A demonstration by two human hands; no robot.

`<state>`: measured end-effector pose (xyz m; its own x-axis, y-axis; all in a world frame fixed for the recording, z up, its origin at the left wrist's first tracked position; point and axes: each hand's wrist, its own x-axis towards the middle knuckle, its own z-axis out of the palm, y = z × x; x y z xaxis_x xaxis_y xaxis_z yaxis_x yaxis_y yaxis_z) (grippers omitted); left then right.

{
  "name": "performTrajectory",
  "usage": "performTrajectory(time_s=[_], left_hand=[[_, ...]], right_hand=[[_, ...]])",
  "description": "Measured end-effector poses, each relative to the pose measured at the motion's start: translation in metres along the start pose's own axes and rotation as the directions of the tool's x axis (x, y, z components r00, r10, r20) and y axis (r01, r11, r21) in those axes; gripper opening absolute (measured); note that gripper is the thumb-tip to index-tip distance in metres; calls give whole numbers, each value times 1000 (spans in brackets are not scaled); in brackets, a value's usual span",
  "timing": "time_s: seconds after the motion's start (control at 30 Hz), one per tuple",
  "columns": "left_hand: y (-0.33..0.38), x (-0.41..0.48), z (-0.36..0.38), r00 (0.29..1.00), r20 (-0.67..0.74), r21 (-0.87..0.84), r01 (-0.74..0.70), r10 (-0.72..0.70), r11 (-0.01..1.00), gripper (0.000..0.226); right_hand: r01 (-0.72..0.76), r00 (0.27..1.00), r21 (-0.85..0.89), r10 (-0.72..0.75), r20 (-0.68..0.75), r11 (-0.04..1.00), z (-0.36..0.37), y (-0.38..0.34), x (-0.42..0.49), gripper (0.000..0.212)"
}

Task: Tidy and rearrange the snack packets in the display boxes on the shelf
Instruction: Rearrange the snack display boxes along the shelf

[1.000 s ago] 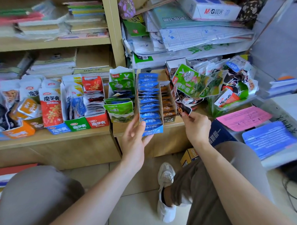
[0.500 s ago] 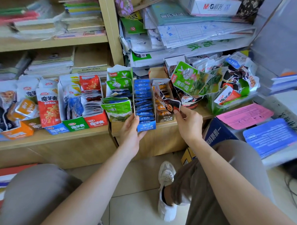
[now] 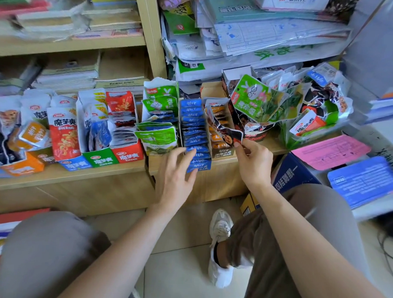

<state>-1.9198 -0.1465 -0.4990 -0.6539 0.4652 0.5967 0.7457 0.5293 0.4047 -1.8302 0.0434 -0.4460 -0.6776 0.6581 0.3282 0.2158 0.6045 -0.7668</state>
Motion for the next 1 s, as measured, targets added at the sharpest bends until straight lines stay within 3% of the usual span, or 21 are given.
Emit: performTrajectory(time_s=[0.1,0.2,0.4,0.57,0.63,0.7,0.9,1.0], left_hand=[[-6,4,8,987,-1,106,-159,160,982,21],[-9,16,11,990,7,141,-141,142,980,12],[-13,42,15,999,40,258,19,-30,966,19],[-6,35,15,1000,-2,241,26,-26,970,27],[-7,35,15,999,18,207,-35,32,978,28],[-10,34,15,997,52,153,-73,66,986,30],[-8,33,7,992,76,54,-103,98,993,43],[5,44,5,966,116,60,-240,232,969,53]], right_hand=[[-18,999,24,19,-50,1000,-2,1,-1,25],[-43,994,20,45,-104,999,-3,4,1,29],[-26,977,28,31,-213,999,-7,4,1,29],[156,926,-116,-186,-328,981,0,2,3,14],[253,931,-230,-301,-207,940,11,10,8,18],[284,948,-312,-315,-53,907,24,19,11,24],[280,960,-384,-266,92,880,31,23,13,34],[256,940,-426,-121,318,868,25,17,8,56]])
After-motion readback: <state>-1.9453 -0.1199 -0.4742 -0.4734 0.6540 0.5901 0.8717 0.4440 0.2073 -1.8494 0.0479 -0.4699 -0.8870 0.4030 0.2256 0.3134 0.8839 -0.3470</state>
